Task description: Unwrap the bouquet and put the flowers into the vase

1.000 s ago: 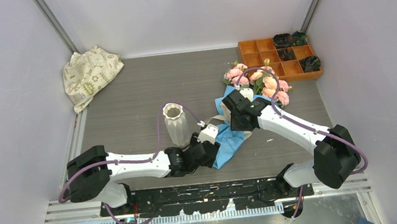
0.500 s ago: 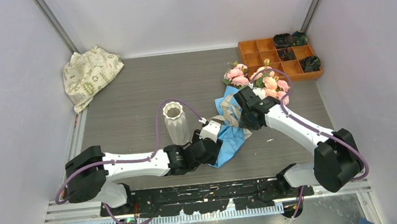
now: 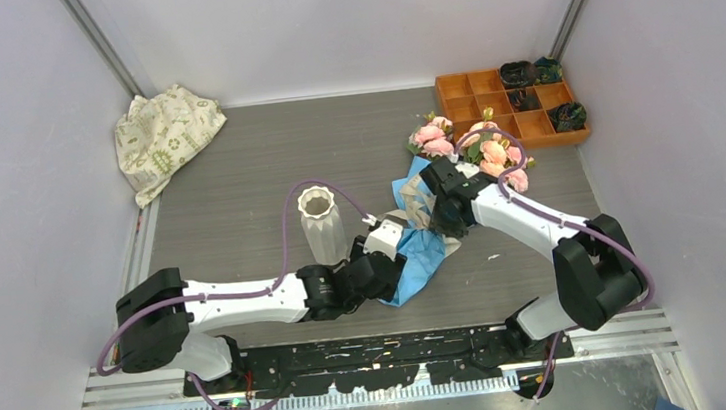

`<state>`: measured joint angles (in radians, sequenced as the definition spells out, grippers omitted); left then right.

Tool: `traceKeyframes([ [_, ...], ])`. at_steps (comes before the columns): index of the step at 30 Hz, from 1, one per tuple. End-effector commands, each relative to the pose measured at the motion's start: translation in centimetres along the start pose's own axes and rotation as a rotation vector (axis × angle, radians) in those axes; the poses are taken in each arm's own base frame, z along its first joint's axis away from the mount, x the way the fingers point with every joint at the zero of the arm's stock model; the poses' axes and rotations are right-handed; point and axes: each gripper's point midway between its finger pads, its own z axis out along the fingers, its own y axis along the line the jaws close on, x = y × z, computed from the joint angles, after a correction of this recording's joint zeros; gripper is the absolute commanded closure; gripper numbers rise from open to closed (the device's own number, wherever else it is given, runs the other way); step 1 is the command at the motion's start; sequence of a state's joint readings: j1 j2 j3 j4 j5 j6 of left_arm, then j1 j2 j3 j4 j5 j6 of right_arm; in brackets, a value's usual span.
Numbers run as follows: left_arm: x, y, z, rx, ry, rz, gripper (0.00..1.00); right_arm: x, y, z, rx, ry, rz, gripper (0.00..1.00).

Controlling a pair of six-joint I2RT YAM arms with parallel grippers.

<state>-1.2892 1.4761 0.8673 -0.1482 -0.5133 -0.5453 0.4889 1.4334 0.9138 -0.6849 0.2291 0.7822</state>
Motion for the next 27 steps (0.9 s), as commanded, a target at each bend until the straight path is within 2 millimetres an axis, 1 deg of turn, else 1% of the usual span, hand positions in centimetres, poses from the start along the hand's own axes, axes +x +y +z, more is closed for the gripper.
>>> traceKeyframes([
  [1,-2.6,-0.1,-1.0,0.010,-0.074,-0.044,0.41,-2.6,1.1,-1.1,-0.036,-0.080,0.076,0.66],
  [5,-2.5,0.0,-1.0,0.007,-0.076,-0.046,0.41,-3.2,0.7,-1.3,-0.024,-0.094,0.090,0.66],
  [12,-2.4,0.4,-1.2,0.003,-0.080,-0.054,0.41,-3.0,0.6,-0.8,-0.011,-0.083,0.106,0.66],
  [16,-2.3,0.4,-1.3,0.005,-0.083,-0.058,0.41,-2.9,1.2,-0.6,-0.027,-0.069,0.109,0.65],
  [21,-2.3,0.4,-1.2,0.002,-0.083,-0.056,0.41,-2.4,1.8,0.4,-0.035,-0.035,0.120,0.63],
  [24,-2.4,0.5,-1.3,0.003,-0.087,-0.059,0.41,-2.8,1.7,0.2,-0.031,-0.058,0.142,0.62],
  [27,-2.3,0.6,-1.3,0.001,-0.087,-0.056,0.41,-3.0,2.5,-0.2,-0.062,-0.046,0.145,0.61],
])
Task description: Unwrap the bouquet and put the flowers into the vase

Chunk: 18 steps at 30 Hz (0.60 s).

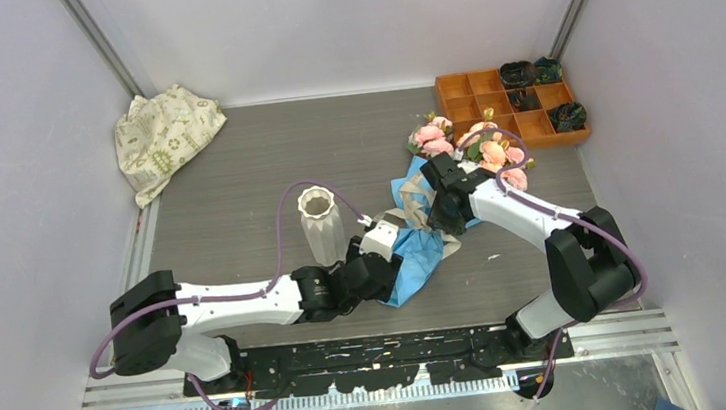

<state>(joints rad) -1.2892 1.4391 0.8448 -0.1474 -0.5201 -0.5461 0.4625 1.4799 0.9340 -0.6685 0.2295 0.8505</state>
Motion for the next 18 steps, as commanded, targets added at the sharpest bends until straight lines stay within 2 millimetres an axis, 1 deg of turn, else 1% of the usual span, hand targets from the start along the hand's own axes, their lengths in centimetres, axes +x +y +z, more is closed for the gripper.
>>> traceKeyframes([
  [1,-2.1,0.1,-0.7,0.003,-0.072,-0.046,0.41,-1.8,2.8,-1.3,-0.096,-0.028,0.055,0.61],
  [4,-2.1,0.1,-0.7,0.001,-0.072,-0.047,0.41,-1.0,4.2,-1.7,-0.158,0.027,0.063,0.60],
  [8,-2.2,0.3,-0.8,-0.002,-0.079,-0.048,0.41,0.1,5.2,-1.8,-0.211,0.092,0.073,0.60],
  [13,-2.1,0.4,-0.8,-0.001,-0.083,-0.045,0.41,1.2,5.1,-0.4,-0.193,0.124,0.082,0.62],
  [14,-2.1,0.4,-0.8,0.001,-0.082,-0.045,0.41,1.7,5.6,-0.2,-0.213,0.154,0.085,0.62],
  [18,-2.1,0.4,-0.9,0.001,-0.085,-0.039,0.41,2.7,6.2,0.6,-0.226,0.198,0.100,0.70],
])
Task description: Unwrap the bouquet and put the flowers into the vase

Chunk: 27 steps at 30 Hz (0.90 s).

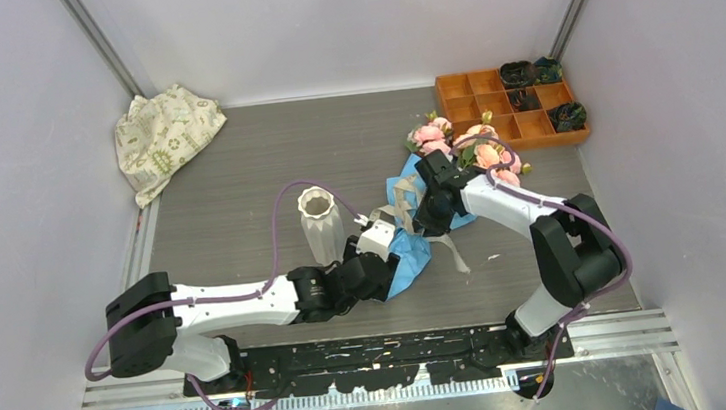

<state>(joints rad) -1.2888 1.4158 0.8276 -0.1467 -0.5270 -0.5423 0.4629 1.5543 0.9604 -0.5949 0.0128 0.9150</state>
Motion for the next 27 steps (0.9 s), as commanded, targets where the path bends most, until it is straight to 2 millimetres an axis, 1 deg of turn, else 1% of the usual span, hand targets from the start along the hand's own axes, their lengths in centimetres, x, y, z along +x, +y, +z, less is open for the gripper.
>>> traceKeyframes([
  [1,-2.1,0.1,-0.6,0.003,-0.076,-0.036,0.41,0.9,1.9,0.8,-0.071,0.043,0.031,0.72],
  [3,-2.1,0.2,-0.6,0.000,-0.080,-0.037,0.41,0.9,1.8,0.9,-0.062,0.039,0.034,0.78],
  [7,-2.1,0.3,-0.7,0.003,-0.086,-0.042,0.41,0.9,1.4,1.0,-0.043,0.028,0.036,0.98],
  [10,-2.1,0.4,-0.7,0.000,-0.086,-0.038,0.41,0.5,1.1,0.4,-0.033,0.006,0.034,0.99],
  [11,-2.1,0.4,-0.7,0.000,-0.086,-0.037,0.41,-0.1,0.9,-0.1,-0.018,-0.027,0.032,0.99],
  [13,-2.3,0.3,-0.7,0.003,-0.088,-0.037,0.41,-0.9,0.4,-1.7,0.002,-0.071,0.010,0.99],
  [15,-2.5,0.2,-0.9,0.007,-0.092,-0.038,0.41,-1.9,0.2,-3.9,0.012,-0.125,-0.011,0.99],
  [17,-2.9,0.1,-1.0,0.010,-0.096,-0.039,0.41,-3.1,0.3,-6.5,0.004,-0.188,-0.029,0.99],
  [21,-4.0,0.0,-1.9,0.017,-0.104,-0.047,0.41,-4.7,-0.4,-10.8,0.013,-0.287,-0.062,0.99],
  [22,-4.3,0.0,-2.1,0.020,-0.109,-0.048,0.41,-5.1,-0.7,-11.6,0.021,-0.310,-0.069,0.99],
  [24,-5.2,0.0,-3.0,0.031,-0.124,-0.058,0.41,-5.3,-1.2,-12.6,0.040,-0.330,-0.086,0.99],
  [27,-6.3,0.1,-4.1,0.048,-0.149,-0.066,0.40,-5.7,-2.0,-13.6,0.059,-0.360,-0.101,0.99],
])
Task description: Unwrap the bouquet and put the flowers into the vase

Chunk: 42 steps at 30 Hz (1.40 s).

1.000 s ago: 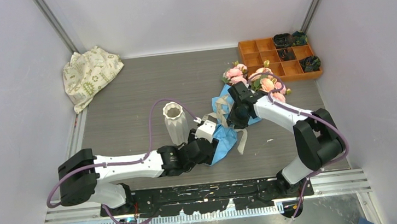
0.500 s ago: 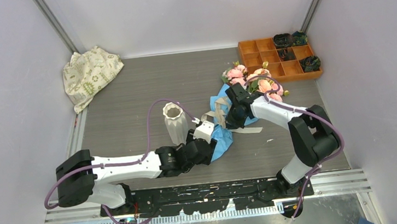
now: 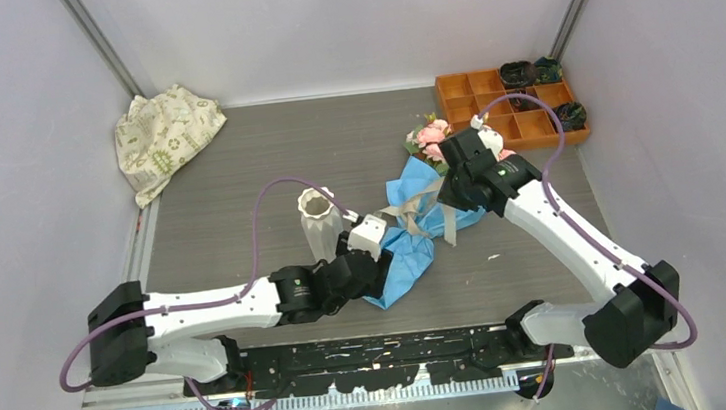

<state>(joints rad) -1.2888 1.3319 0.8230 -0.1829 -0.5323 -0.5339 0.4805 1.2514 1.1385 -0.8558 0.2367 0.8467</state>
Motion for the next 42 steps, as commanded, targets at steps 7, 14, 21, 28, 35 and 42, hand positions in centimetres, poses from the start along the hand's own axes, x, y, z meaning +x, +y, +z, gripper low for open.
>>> traceKeyframes([
  [7,-6.4,0.1,-3.9,0.038,-0.146,-0.052,0.39,-4.0,-6.4,-3.4,0.255,-0.136,-0.102,0.56],
  [14,-6.3,0.0,-3.7,0.035,-0.141,-0.055,0.39,0.9,-1.3,-1.2,-0.062,0.037,-0.027,0.64],
  [21,-6.5,0.0,-3.5,0.030,-0.144,-0.043,0.39,5.9,1.6,2.7,-0.205,0.230,0.042,0.69],
  [28,-6.2,0.1,-3.4,0.026,-0.139,-0.043,0.39,6.9,3.0,3.7,-0.242,0.280,0.042,0.69],
  [35,-6.2,0.0,-3.4,0.031,-0.137,-0.050,0.39,7.8,1.7,5.7,-0.166,0.290,0.067,0.68],
  [42,-5.9,0.5,-3.7,0.025,-0.143,-0.057,0.39,7.9,0.1,6.2,-0.096,0.263,0.078,0.66],
])
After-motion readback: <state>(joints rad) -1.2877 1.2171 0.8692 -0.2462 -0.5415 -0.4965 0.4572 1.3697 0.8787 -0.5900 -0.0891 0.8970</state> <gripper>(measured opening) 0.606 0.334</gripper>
